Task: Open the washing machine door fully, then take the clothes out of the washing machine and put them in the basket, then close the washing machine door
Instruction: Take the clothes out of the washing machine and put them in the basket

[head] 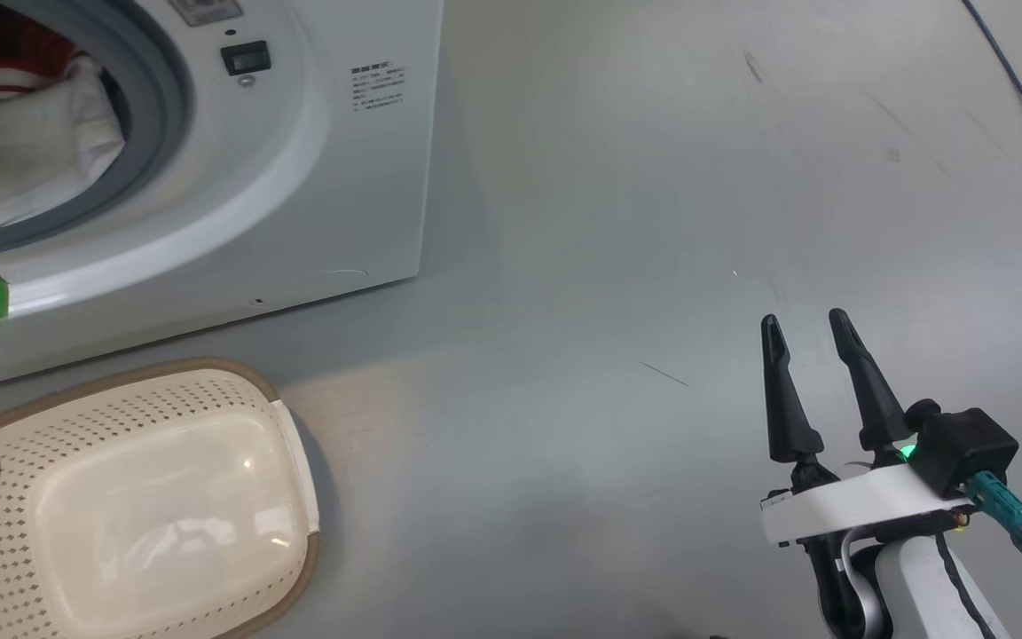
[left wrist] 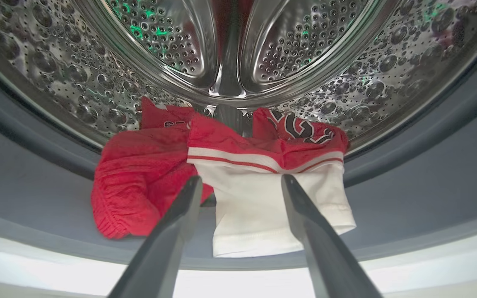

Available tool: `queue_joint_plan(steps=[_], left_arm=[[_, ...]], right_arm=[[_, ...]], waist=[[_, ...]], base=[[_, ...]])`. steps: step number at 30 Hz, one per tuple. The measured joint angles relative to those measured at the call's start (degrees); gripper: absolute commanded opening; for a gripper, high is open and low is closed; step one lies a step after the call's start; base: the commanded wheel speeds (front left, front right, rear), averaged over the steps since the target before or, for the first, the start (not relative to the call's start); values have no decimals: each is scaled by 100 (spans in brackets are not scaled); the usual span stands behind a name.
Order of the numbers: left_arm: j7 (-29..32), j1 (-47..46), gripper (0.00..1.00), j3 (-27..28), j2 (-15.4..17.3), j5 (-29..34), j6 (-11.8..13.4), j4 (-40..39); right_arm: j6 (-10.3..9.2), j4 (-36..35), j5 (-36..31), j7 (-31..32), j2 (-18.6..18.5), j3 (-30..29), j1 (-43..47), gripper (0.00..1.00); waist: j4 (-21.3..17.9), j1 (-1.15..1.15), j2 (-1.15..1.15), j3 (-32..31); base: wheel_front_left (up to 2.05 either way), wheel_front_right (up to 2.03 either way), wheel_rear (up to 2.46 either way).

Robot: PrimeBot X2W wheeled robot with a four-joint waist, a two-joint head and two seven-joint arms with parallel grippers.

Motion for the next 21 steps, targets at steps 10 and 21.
queue_joint_plan(steps=[10,21], left_arm=[[600,-598,100,80,322,1,296,592],[925,-997,100,208,567,119,480,1238]], right_arm=[[0,13,60,-7,59,107,-146,100],[-2,10,111,-7,78,189,-230,100]], waist=[[-541,0,0,332],[-971,0,0,533]], base=[[0,0,0],[0,0,0]])
